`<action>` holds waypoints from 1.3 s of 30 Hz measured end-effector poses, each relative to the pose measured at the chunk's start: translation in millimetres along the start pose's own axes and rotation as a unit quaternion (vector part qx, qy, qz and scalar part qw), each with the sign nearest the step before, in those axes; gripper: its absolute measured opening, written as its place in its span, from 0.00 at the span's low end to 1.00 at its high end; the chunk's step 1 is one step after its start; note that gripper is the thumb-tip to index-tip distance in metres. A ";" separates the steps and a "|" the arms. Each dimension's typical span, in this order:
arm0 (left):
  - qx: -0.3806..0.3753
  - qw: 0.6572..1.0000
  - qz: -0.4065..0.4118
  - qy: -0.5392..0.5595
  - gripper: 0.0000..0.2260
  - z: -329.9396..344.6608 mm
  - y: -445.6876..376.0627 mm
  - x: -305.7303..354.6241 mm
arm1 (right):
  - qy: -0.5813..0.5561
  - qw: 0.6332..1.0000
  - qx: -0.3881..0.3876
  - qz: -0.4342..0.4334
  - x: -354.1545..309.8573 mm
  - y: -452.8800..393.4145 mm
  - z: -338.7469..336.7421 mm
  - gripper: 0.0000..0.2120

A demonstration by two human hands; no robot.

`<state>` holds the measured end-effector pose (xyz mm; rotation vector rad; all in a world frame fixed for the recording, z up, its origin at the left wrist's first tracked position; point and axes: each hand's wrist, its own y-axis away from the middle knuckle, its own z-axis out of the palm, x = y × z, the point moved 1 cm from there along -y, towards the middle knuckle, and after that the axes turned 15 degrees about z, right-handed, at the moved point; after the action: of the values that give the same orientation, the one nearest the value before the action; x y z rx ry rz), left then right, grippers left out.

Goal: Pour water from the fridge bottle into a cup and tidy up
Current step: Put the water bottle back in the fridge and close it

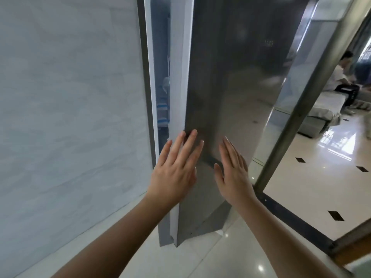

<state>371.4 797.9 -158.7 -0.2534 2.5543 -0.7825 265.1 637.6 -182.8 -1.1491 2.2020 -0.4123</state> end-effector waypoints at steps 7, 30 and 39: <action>0.005 0.990 -0.036 -0.139 0.31 39.6 -3.5 -51.8 | 0.008 0.998 0.006 -0.063 -2.4 -79.1 39.6 0.29; -0.145 0.974 -0.169 -0.031 0.38 108.8 -59.8 -120.5 | 0.059 0.992 -0.065 -0.094 -8.2 -169.5 105.6 0.40; -0.182 0.959 -0.214 0.020 0.36 89.5 -51.6 -110.5 | 0.034 0.993 -0.107 -0.047 -40.7 -155.6 90.4 0.35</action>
<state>513.2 745.2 -154.5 -0.9418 2.7034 -0.4514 438.9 582.2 -154.7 -1.3746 2.3004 -0.2612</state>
